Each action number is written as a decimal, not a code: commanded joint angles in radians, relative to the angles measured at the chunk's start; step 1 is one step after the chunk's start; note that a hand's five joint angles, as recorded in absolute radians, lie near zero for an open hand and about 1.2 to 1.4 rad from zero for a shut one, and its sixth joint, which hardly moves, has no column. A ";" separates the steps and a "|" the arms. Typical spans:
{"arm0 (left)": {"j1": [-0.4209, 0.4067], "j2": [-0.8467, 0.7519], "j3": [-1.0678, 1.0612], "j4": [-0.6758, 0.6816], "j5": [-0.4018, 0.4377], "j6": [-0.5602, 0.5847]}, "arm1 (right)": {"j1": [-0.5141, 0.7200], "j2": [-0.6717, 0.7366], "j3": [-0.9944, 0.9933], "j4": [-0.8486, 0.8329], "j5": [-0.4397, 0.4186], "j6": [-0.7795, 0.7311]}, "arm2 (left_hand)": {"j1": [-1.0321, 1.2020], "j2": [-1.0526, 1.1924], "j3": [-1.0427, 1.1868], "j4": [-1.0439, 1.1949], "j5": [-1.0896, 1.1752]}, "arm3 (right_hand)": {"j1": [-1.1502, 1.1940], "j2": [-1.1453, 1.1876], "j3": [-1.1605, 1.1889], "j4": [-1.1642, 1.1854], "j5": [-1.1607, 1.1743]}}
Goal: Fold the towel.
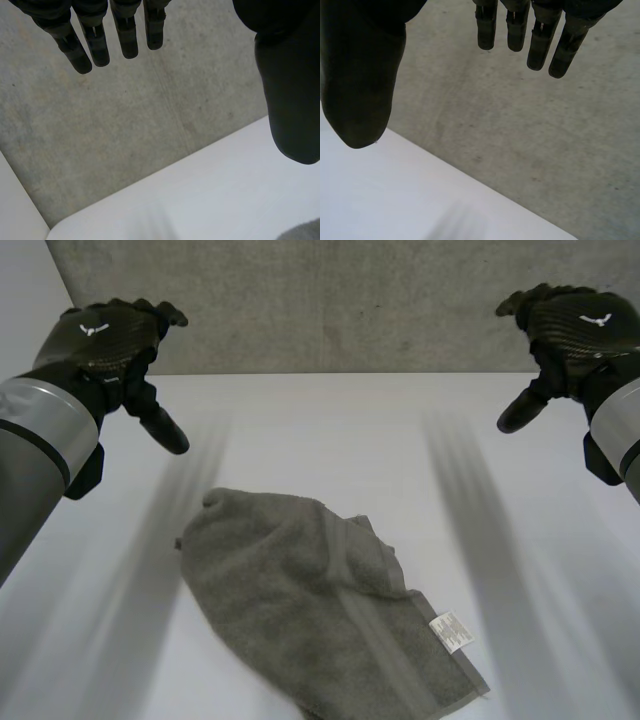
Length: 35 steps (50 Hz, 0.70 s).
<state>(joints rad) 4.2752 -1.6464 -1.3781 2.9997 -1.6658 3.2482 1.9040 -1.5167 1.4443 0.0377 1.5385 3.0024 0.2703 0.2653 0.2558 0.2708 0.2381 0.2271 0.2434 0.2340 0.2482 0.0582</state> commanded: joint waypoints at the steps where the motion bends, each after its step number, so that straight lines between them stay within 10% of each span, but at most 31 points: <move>1: 0.050 -0.117 -0.033 0.024 0.041 0.039 | 0.009 0.109 -0.013 0.115 -0.187 -0.140 | -0.069 -0.064 -0.054 -0.069 -0.211 | -0.053 -0.069 -0.059 -0.074 -0.058; 18: 0.133 -0.527 0.076 -0.028 0.310 0.222 | 0.242 0.678 -0.340 0.280 -0.268 -0.023 | -0.001 0.004 0.014 -0.001 -0.143 | -0.007 -0.023 -0.014 -0.028 -0.013; 20: 0.135 -0.533 0.077 -0.050 0.333 0.228 | 0.273 0.757 -0.389 0.288 -0.275 0.022 | 0.081 0.086 0.096 0.081 -0.061 | 0.466 0.450 0.459 0.445 0.460; 25: 0.129 -0.533 0.105 -0.087 0.383 0.237 | 0.282 0.806 -0.478 0.301 -0.261 0.032 | 1.091 1.096 1.106 1.091 0.949 | 1.166 1.150 1.160 1.145 1.161; 35: 0.111 -0.521 0.412 -0.062 0.345 0.223 | 0.250 0.649 -0.711 0.120 -0.201 0.026 | 1.126 1.131 1.141 1.125 0.984 | 1.169 1.153 1.162 1.148 1.164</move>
<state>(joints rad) 4.3970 -2.1797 -1.1802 2.9117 -1.2814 3.4861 2.1851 -0.7387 0.8494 0.3221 1.3051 3.0359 1.3999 1.4403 1.5279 1.5077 1.4198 1.3031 1.2360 1.2852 1.3254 1.1244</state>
